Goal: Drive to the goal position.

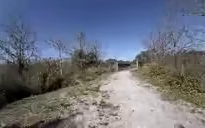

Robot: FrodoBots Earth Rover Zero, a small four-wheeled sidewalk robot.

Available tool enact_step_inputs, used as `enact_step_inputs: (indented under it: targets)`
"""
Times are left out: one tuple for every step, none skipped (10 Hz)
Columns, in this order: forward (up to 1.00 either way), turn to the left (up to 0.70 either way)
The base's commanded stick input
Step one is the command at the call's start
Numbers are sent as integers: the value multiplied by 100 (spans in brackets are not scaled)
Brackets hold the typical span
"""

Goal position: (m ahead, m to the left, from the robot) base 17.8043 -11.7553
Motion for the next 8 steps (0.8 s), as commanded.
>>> enact_step_inputs:
  targets:
    - [70,-3]
    - [70,-5]
    - [70,-8]
    - [70,-10]
    - [70,-12]
    - [70,-11]
    - [70,-9]
    - [70,-7]
